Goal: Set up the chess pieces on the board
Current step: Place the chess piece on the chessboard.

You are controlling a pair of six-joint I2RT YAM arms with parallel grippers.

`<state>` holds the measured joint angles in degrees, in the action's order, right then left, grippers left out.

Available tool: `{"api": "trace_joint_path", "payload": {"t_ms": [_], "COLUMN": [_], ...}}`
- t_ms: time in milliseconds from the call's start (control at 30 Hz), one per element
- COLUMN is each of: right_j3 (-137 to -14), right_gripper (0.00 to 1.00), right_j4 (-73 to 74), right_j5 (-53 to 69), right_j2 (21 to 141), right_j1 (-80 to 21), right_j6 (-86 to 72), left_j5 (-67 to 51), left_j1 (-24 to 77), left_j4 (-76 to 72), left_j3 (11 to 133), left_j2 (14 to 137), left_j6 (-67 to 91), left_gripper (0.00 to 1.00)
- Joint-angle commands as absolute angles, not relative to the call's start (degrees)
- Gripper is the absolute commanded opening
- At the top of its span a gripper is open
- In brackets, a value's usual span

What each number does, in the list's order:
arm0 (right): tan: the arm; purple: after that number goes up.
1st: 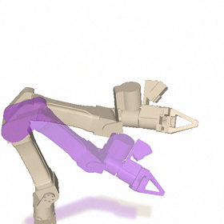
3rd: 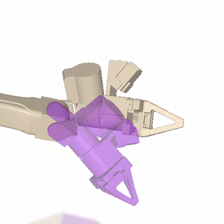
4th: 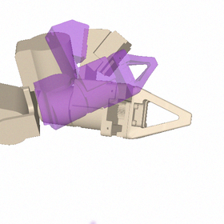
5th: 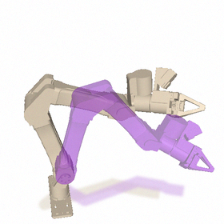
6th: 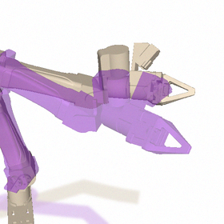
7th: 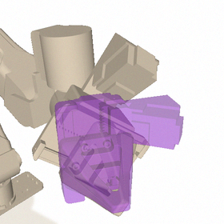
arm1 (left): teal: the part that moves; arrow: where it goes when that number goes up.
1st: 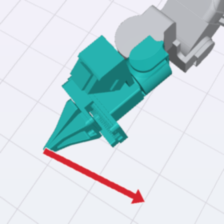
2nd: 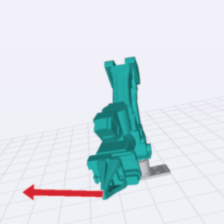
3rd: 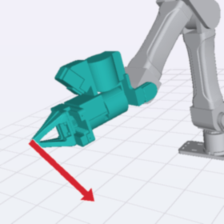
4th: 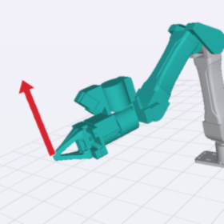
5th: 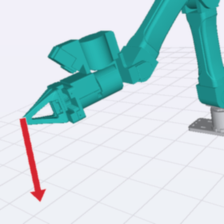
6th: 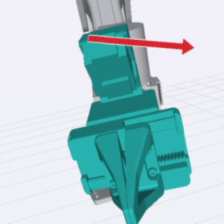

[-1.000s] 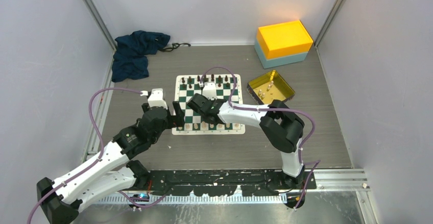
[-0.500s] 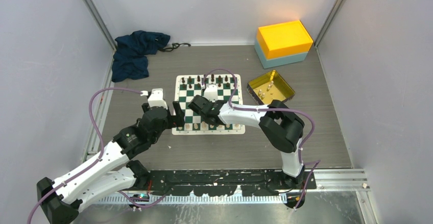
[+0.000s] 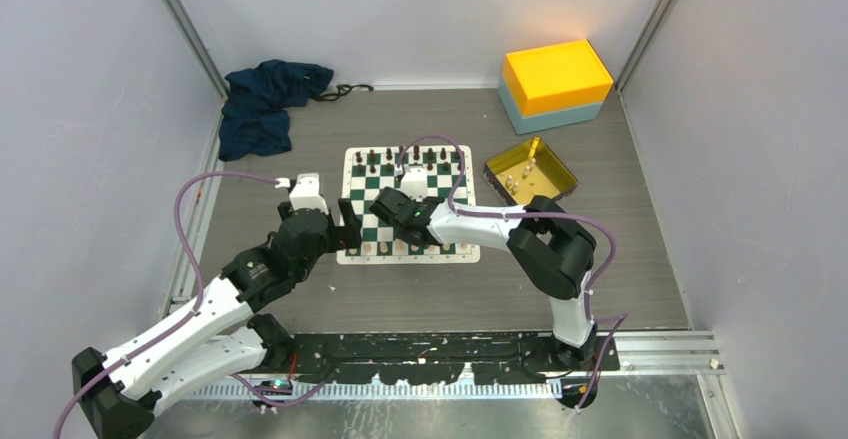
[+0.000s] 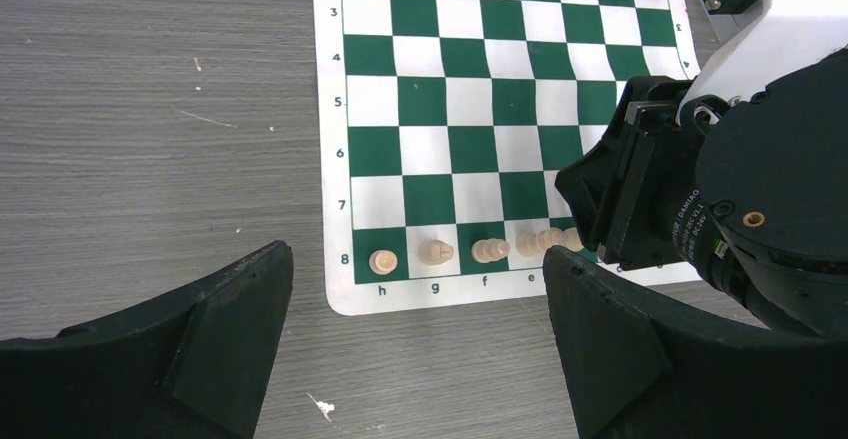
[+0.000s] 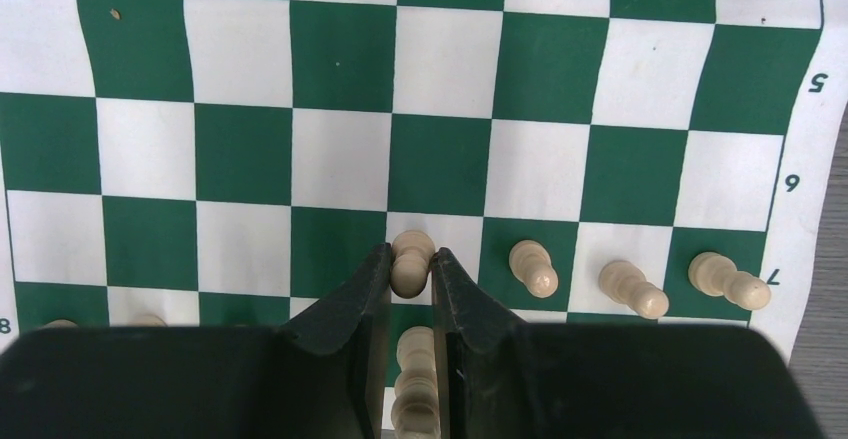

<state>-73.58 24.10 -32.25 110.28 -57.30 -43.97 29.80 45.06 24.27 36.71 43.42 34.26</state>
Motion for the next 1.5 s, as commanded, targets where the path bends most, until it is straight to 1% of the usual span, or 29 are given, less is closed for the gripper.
{"api": "trace_joint_path", "payload": {"t_ms": [0,1200,1267,1367,1467], "right_j3": [-73.89,-75.01,-75.14,-75.20,-75.23], "right_gripper": [0.01,0.01,0.03,0.10,0.13], "right_j4": [23.80,25.03,25.05,25.35,25.40], "right_j5": [-33.14,-32.43,-32.47,-32.52,-32.51], "right_j2": [109.39,111.30,111.32,111.36,111.37], "right_j1": [-57.53,-57.02,-57.08,-57.05,-57.03], "right_j6": [-45.62,-46.36,-46.34,-46.41,-46.42], "left_j5": [30.50,30.59,30.59,30.59,30.59], "left_j1": [45.24,45.18,45.18,45.22,45.18], "left_j4": [22.54,22.24,22.24,22.15,22.22], "left_j3": [36.83,36.66,36.65,36.65,36.66], "left_j2": [42.90,42.99,42.98,43.07,43.07], "left_j6": [34.06,33.75,33.75,33.76,33.76], "left_gripper": [0.95,0.95,0.96,0.96,0.96]}}
